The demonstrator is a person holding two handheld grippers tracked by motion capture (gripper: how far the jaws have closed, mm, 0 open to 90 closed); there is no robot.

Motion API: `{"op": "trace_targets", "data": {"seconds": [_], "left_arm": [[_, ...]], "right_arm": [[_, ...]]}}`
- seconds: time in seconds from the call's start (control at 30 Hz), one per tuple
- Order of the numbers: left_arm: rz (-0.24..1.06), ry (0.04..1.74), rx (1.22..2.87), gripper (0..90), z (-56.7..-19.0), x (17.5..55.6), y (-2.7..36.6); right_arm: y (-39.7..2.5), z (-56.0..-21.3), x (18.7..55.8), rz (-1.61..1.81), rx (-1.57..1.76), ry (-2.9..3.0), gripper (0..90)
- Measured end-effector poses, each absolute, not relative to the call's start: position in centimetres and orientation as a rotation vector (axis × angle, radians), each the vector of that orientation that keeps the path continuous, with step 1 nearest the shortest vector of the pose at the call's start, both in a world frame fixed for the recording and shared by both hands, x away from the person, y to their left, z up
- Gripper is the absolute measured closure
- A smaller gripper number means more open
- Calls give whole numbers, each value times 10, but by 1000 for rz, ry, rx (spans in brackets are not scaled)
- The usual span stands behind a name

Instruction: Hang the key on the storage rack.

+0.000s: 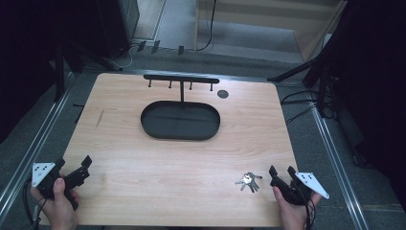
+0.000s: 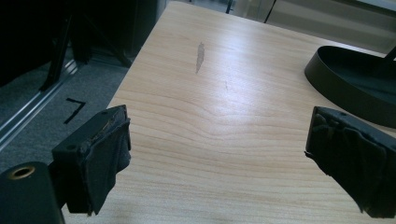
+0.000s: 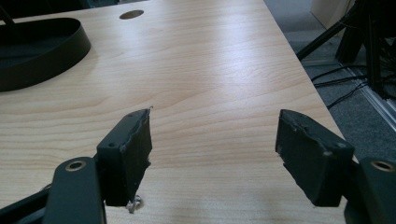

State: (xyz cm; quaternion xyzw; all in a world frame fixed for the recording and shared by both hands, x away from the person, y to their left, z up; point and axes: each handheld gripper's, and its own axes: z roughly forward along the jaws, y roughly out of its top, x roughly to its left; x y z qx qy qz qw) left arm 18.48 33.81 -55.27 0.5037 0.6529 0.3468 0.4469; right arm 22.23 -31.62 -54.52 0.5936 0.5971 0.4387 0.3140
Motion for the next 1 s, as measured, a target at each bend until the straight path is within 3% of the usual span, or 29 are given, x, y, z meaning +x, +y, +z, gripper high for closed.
{"op": "trace_targets", "data": {"seconds": [0.4,1.0], "left_arm": [[953,1591,1239,70,-552,180,332],[1042,1574,1281,69,-552,179,324]], "right_arm": [[-313,-537,223,1140,1592,1673,249],[-266,-494,246,714,1702,2086,202]]}}
